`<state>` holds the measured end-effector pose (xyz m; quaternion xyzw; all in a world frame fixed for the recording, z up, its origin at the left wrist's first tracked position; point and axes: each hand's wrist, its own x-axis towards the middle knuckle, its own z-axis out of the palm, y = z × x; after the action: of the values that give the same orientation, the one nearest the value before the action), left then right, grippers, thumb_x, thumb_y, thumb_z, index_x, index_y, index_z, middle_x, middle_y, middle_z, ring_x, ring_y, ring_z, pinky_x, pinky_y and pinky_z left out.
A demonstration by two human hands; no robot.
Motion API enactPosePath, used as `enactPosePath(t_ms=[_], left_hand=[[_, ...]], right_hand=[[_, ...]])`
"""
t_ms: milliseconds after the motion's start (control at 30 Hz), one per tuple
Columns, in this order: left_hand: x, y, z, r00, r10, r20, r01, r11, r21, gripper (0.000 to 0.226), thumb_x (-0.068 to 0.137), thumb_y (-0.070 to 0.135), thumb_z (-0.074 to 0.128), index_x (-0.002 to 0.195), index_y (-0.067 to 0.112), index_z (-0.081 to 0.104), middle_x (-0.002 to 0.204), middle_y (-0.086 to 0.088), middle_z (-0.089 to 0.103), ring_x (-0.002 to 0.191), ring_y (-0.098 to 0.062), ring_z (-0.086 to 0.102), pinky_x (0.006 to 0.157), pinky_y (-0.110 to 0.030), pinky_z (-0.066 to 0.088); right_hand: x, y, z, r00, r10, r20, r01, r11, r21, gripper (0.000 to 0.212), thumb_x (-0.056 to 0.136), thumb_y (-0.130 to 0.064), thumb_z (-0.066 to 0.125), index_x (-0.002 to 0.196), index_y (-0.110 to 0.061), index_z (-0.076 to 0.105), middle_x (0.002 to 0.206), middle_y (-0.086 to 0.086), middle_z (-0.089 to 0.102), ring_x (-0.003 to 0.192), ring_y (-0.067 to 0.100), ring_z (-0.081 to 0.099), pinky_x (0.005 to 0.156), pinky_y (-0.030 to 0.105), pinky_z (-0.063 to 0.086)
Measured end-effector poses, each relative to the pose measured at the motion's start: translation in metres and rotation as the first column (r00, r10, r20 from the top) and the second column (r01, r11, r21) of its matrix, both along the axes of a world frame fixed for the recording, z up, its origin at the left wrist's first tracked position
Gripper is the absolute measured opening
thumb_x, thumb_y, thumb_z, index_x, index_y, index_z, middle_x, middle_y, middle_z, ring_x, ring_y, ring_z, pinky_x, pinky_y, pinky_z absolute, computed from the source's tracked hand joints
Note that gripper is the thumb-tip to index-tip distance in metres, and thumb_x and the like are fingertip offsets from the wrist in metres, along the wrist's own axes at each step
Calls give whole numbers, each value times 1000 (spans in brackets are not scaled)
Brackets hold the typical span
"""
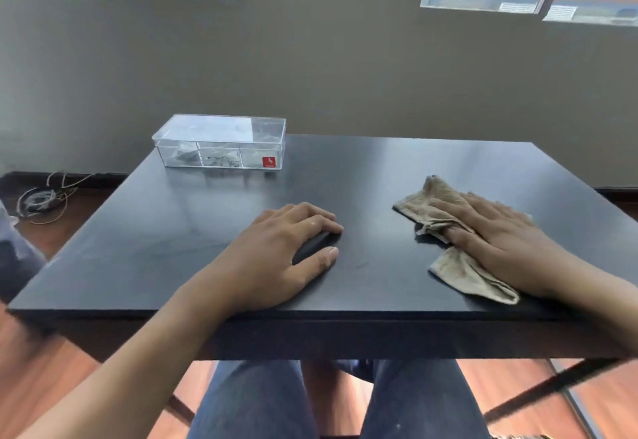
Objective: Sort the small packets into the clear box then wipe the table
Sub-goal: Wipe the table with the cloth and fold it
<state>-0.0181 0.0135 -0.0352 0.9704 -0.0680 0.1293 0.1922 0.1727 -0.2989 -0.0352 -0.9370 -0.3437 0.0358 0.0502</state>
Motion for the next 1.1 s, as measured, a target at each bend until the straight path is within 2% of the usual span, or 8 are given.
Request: enactPosePath(t_ms=[233, 433, 500, 567, 667, 767, 933, 1100], left_hand=[[3, 1, -5, 1000, 9, 3, -9, 999, 41, 43, 98, 61, 38, 135, 44, 52, 141, 29, 46, 135, 1, 42, 116, -31, 30], [4, 2, -4, 1000, 19, 1, -19, 999, 49, 42, 100, 60, 40, 135, 42, 52, 142, 25, 46, 133, -2, 42, 116, -33, 29], [6, 1, -4, 1000, 23, 2, -23, 999, 46, 41, 100, 60, 41, 135, 42, 52, 141, 24, 46, 133, -3, 41, 116, -34, 28], [7, 2, -4, 1000, 29, 9, -29, 999, 40, 41, 100, 60, 42, 135, 42, 52, 140, 24, 46, 134, -3, 40, 117, -35, 27], [8, 2, -3, 1000, 30, 8, -30, 999, 33, 40, 99, 60, 44, 134, 43, 52, 140, 24, 47, 134, -3, 40, 117, -36, 27], [8, 2, -3, 1000, 25, 14, -25, 1000, 18, 40, 98, 60, 47, 133, 41, 55, 140, 22, 49, 134, -4, 41, 117, -37, 28], [6, 2, -1, 998, 9, 55, -7, 999, -39, 34, 97, 55, 55, 125, 37, 63, 131, 19, 58, 126, -5, 51, 112, -37, 35], [4, 5, 4, 990, 18, 143, 27, 950, -310, 22, 97, 34, 68, 118, 28, 70, 118, 16, 64, 116, -6, 62, 99, -23, 48]], right_hand=[[44, -54, 10, 972, -232, -25, 232, 973, -7, 79, 80, -81, 11, 154, -54, 22, 167, -7, 26, 156, 16, 16, 125, 43, 12], [126, -18, 11, 886, -463, -22, 463, 886, -14, 91, 73, -85, 9, 154, -47, 21, 159, 17, 37, 148, 38, 31, 121, 52, 21], [159, 2, 7, 858, -512, -44, 514, 858, 24, 101, 70, -92, 4, 151, -34, 23, 155, 21, 39, 146, 42, 31, 120, 57, 21], [171, 38, 3, 840, -540, -44, 542, 838, 65, 100, 77, -85, 7, 149, -17, 19, 156, 23, 35, 146, 44, 28, 119, 62, 20], [149, 102, 5, 884, -467, 14, 467, 884, 24, 82, 95, -62, 18, 159, -13, 2, 167, 16, 19, 153, 39, 17, 119, 61, 12], [114, 146, 7, 956, -294, 23, 294, 956, -6, 79, 95, -58, 19, 161, -21, -5, 169, 12, 14, 154, 36, 14, 120, 57, 10], [55, 160, 7, 992, -117, 49, 118, 993, -18, 68, 97, -58, 21, 159, -35, 9, 171, 8, 10, 155, 31, 13, 124, 55, 9], [-30, 141, 5, 995, 84, 50, -85, 996, 8, 63, 99, -58, 21, 159, -40, 12, 171, 4, 9, 157, 23, 5, 125, 49, 5]])
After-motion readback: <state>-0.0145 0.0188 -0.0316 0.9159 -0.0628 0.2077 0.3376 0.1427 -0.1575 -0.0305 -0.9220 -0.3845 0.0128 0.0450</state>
